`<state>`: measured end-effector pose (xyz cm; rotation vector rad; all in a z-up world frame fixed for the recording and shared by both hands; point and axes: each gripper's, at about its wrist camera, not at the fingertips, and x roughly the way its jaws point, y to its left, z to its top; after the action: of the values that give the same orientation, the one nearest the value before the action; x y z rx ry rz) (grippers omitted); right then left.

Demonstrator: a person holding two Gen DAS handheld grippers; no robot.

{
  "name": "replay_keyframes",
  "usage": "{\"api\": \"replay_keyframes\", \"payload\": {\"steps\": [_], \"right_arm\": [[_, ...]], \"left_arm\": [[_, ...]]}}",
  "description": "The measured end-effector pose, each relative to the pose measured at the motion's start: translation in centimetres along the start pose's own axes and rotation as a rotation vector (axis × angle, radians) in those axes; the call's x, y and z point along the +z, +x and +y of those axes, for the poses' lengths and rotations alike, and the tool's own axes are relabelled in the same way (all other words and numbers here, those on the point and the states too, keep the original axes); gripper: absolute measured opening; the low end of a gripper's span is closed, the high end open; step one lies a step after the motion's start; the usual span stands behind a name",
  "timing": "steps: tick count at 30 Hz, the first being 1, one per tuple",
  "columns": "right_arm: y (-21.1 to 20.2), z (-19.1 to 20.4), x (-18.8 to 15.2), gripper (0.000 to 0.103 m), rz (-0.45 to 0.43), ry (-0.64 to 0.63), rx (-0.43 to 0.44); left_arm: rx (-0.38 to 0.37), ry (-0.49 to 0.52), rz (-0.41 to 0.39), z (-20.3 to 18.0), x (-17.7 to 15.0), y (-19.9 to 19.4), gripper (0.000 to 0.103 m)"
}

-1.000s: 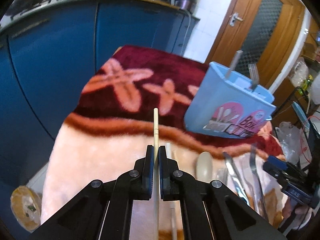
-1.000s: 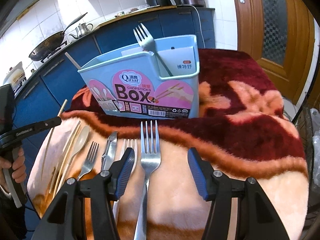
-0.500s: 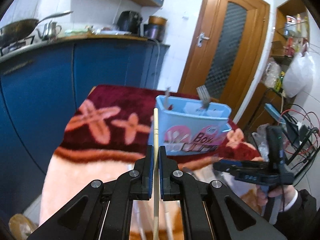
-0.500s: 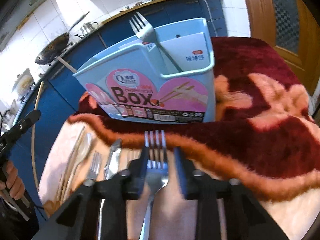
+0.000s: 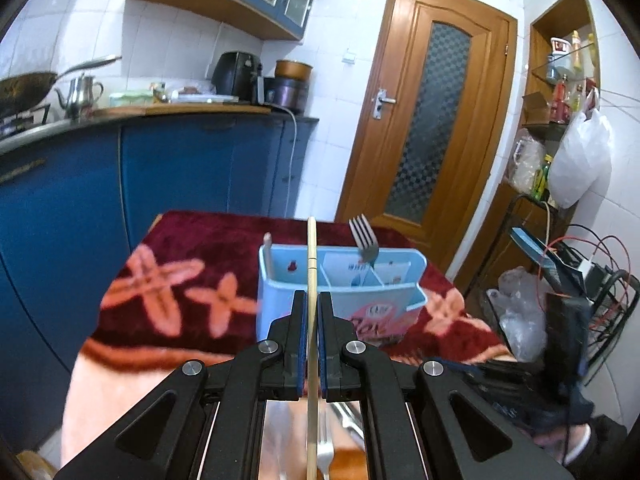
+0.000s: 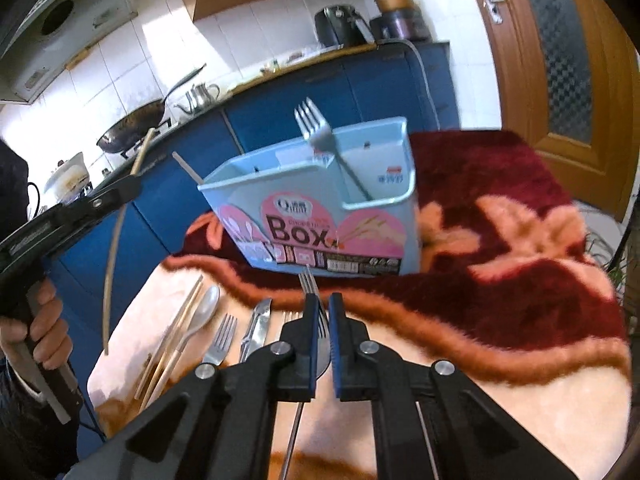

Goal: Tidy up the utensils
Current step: 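Grasp a bamboo chopstick with the left tool while the right tool grasps another silver fork, then lift the bamboo chopstick and fork and carry both over the Box holder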

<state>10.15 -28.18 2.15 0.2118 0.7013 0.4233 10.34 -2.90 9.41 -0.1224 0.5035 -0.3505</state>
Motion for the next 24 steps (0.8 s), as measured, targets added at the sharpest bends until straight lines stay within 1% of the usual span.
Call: {"api": "replay_keyframes", "payload": {"steps": [2, 4, 6, 8, 12, 13, 17, 21, 24], "right_arm": [[-0.9, 0.0, 0.2, 0.007, -0.034, -0.004, -0.018], [-2.0, 0.2, 0.5, 0.006, -0.092, -0.021, -0.049], [-2.8, 0.3, 0.7, 0.006, -0.160, -0.047, -0.103], [-3.3, 0.3, 0.8, 0.006, -0.202, -0.055, -0.134], [-4.3, 0.1, 1.2, 0.005, -0.273, -0.060, -0.171], [-4.6, 0.2, 1.3, 0.005, -0.289, -0.064, -0.182], [-6.0, 0.1, 1.8, 0.005, -0.360, -0.072, -0.215], [-6.9, 0.5, 2.7, 0.005, -0.422, -0.088, -0.244], [-7.7, 0.7, 4.0, 0.005, -0.468, -0.105, -0.254]], "left_arm": [[0.001, 0.000, -0.023, -0.3, 0.6, 0.3, 0.004], [0.006, -0.008, -0.054, -0.5, 1.2, 0.7, 0.004], [0.039, -0.003, -0.084, -0.8, 1.9, 1.2, 0.004], [0.067, -0.001, -0.113, -1.0, 2.4, 1.9, 0.004], [0.077, 0.000, -0.162, -1.4, 3.5, 2.7, 0.004], [0.080, -0.001, -0.184, -1.5, 3.8, 2.8, 0.004], [0.136, -0.009, -0.258, -1.8, 4.6, 3.2, 0.005], [0.158, -0.052, -0.309, -1.3, 5.5, 3.8, 0.004], [0.167, -0.097, -0.344, -0.8, 6.2, 4.3, 0.005]]}}
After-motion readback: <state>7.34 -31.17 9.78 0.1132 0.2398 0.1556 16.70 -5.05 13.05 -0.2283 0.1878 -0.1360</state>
